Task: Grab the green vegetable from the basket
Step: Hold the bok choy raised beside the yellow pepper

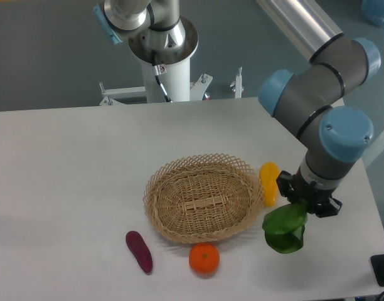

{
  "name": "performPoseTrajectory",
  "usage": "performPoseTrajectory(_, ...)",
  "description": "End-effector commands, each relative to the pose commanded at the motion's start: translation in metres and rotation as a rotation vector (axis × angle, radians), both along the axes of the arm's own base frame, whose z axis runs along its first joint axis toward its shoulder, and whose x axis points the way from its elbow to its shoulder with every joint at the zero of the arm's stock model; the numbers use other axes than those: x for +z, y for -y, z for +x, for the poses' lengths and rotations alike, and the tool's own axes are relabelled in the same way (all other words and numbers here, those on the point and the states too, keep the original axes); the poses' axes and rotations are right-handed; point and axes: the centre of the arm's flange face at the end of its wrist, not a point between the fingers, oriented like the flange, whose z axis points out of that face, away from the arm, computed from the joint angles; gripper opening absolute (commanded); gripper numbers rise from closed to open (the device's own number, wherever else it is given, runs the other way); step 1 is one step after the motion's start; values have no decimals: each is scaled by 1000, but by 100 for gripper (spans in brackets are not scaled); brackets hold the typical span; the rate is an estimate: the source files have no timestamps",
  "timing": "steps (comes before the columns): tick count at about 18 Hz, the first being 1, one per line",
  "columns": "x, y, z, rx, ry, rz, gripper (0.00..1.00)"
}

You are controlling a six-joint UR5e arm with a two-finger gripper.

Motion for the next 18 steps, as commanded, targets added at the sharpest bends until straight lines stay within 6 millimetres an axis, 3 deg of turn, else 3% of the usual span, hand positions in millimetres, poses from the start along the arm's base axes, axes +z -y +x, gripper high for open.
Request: performPoseTrajectory(18,-8,2,0,-1,2,-15,26)
